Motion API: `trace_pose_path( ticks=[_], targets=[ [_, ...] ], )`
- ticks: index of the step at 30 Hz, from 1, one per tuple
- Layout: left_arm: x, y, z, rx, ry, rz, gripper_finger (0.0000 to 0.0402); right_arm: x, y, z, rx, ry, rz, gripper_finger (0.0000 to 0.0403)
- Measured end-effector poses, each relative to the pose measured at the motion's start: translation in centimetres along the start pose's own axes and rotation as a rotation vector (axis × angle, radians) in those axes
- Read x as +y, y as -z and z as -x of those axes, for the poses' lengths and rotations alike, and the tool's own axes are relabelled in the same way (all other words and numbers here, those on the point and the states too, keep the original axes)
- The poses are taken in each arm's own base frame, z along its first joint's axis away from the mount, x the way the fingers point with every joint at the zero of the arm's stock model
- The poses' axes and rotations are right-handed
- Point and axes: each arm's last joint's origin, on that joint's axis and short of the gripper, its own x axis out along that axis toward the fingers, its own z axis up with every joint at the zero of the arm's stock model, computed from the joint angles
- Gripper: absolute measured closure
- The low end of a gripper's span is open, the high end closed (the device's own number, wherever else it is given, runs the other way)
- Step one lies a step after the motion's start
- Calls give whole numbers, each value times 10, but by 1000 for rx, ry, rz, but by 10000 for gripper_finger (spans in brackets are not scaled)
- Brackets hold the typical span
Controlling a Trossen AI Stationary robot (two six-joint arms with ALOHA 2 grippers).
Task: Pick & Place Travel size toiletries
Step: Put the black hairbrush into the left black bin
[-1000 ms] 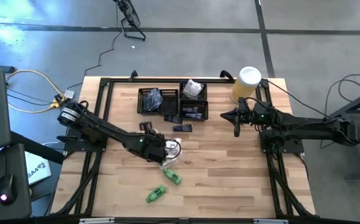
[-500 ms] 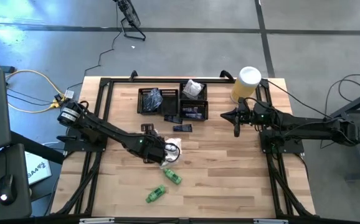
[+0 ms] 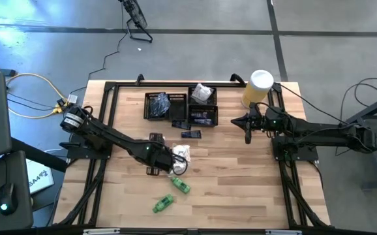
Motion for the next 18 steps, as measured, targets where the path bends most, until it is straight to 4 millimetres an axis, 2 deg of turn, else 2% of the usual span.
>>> trace_pose_path(
  ticks=[6, 10, 18],
  targets=[
    [-10, -1, -22, -44, 38, 24, 210, 0, 0, 0, 5, 1, 0, 400],
    [-16, 4, -37, 6, 34, 21, 210, 0, 1, 0, 10, 1, 0, 400],
    [-15, 9, -41, 65, -40, 46, 210, 0, 1, 0, 10, 2, 0, 400]
  ],
)
